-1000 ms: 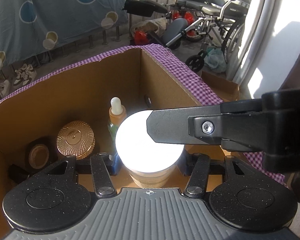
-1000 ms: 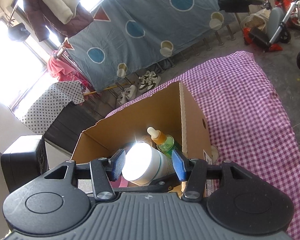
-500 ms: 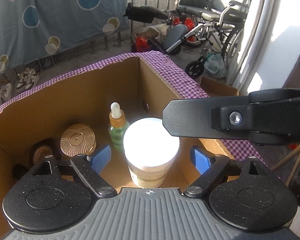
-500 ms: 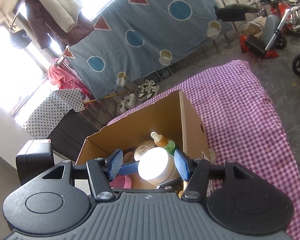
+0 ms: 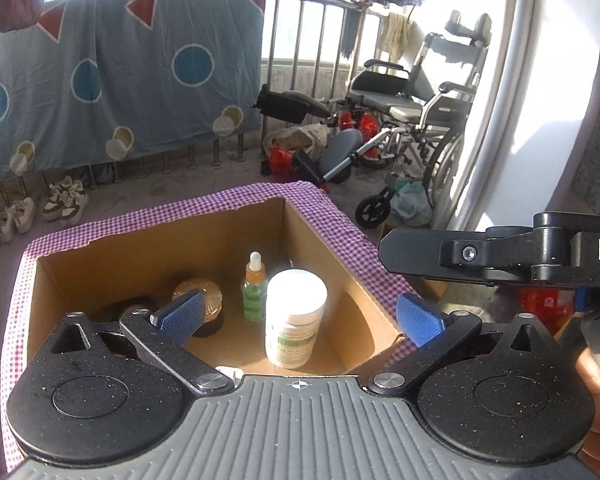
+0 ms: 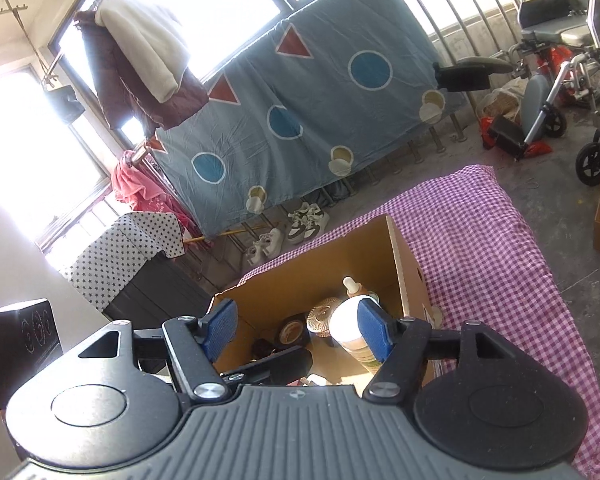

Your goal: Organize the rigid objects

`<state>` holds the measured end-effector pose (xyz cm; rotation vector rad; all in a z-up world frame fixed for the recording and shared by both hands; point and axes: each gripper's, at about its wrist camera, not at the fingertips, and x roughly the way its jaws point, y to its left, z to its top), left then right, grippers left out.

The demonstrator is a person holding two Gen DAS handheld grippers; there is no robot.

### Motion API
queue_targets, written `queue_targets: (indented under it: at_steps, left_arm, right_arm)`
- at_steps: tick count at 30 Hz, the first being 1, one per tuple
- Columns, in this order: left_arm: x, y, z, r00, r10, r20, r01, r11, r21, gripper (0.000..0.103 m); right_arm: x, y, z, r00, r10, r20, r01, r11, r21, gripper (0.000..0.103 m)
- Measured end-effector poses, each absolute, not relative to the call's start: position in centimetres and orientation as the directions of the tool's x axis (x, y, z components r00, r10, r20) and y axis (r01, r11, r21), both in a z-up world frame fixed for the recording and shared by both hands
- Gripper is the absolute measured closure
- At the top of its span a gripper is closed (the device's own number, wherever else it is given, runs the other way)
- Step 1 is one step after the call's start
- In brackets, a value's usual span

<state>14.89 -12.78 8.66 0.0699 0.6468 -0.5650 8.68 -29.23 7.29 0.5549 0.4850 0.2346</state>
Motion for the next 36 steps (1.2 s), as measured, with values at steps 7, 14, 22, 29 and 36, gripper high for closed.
queue_targets:
  at_steps: [7, 14, 22, 29, 36]
  left_arm:
    - [12.6, -9.2, 9.4, 0.699, -0.422, -0.578, 0.443, 0.889, -0.114, 0.000]
    - [11.1, -5.9, 8.3, 0.746, -0.312, -0.589, 0.332, 0.940, -0.078, 0.000]
    - [10.4, -5.2, 6.3, 0.772, -0.175, -0.611, 0.228, 0.974, 0.009, 0.000]
    - [10.6, -5.1, 4.9, 0.771, -0.139, -0.622, 0.196, 0.980, 0.025, 0.000]
    - [11.3, -4.6, 4.4, 0.743, -0.112, -0.660, 0.117, 0.992, -0.037, 0.001]
  right_arm:
    - [5.4, -25.7, 8.0, 0.880, 0.310, -0.358, -0.101, 0.861, 0.498, 0.015]
    - [3.4, -22.5, 7.7, 0.894, 0.253, -0.370, -0.088, 0.909, 0.408, 0.002]
    - [2.6, -20.1, 5.9, 0.874, 0.177, -0.452, -0.044, 0.956, 0.291, 0.000]
    - [3.7, -19.3, 4.1, 0.844, 0.114, -0.525, 0.008, 0.975, 0.224, 0.000]
    - [5.7, -19.3, 3.0, 0.819, 0.068, -0.569, 0.046, 0.982, 0.184, 0.000]
